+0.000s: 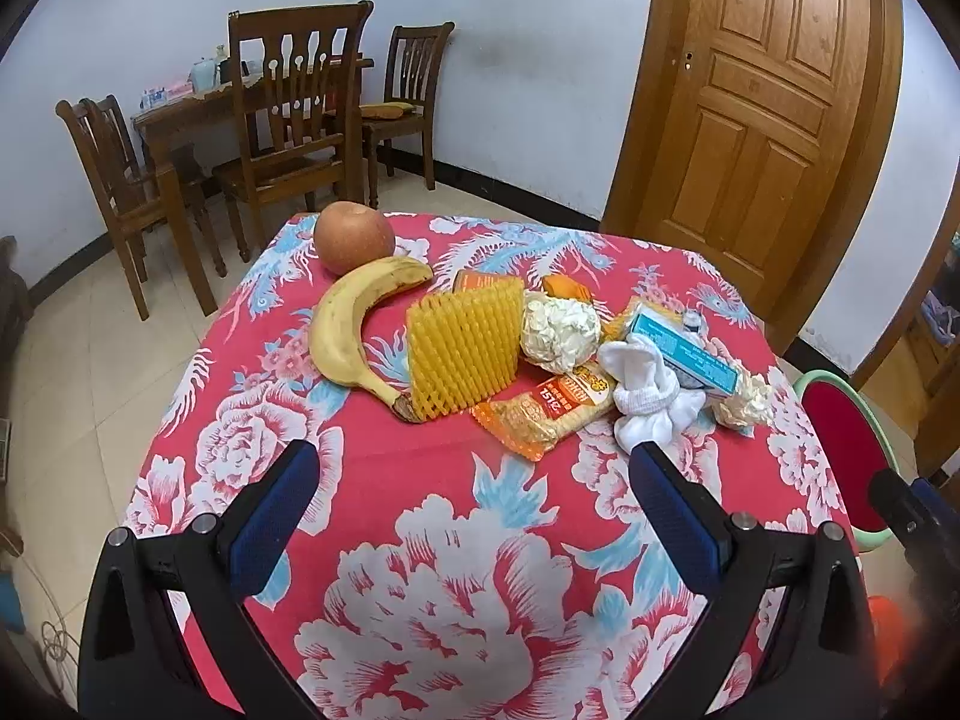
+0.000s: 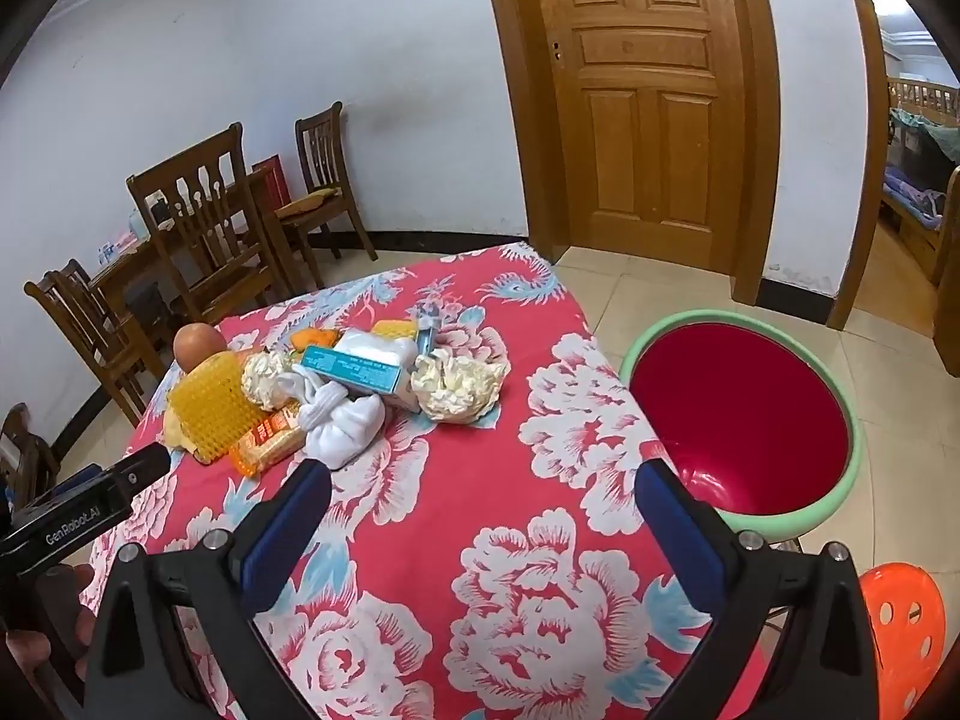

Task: Collect trash

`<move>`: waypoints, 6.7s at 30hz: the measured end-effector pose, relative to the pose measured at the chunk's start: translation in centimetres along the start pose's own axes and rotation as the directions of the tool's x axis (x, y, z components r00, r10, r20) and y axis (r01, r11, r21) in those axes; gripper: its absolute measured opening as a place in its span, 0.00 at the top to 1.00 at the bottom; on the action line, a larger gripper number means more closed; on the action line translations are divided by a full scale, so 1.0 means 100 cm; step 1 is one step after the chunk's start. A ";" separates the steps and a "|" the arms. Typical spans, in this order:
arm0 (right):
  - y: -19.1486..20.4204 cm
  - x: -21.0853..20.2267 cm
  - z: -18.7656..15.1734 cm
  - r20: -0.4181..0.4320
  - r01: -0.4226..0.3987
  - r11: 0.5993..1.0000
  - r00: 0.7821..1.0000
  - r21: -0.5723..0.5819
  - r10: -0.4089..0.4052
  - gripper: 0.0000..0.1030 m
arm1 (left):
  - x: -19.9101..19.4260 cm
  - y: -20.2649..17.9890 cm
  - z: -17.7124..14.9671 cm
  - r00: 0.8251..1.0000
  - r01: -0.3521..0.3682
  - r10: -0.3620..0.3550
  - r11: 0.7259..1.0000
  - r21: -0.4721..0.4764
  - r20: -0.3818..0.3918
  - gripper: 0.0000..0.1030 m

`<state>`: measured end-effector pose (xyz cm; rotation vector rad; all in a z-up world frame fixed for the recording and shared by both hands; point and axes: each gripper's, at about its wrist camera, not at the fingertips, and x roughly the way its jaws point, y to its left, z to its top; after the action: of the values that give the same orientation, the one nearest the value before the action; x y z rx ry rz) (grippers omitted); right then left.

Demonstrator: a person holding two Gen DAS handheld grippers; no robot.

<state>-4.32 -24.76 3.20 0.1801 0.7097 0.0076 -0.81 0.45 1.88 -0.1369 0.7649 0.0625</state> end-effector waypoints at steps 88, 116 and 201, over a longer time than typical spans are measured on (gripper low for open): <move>-0.010 0.088 0.039 -0.142 0.002 1.000 0.990 -0.018 -0.004 0.00 | 0.085 0.021 0.042 0.994 -0.071 0.067 0.996 -0.049 -0.083 0.03; -0.001 0.146 0.042 -0.247 -0.193 0.981 0.952 -0.018 0.183 0.83 | 0.085 0.018 0.037 0.984 0.152 -0.158 0.985 -0.076 -0.081 0.89; -0.225 0.023 -0.004 -0.087 0.023 0.916 0.996 0.400 0.013 0.47 | 0.049 -0.275 -0.011 0.858 0.498 -0.409 0.811 0.306 -0.311 0.48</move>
<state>-4.05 -46.65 -2.31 0.5753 0.7949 -0.1373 4.91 -26.92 0.51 0.0445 0.9459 -0.5739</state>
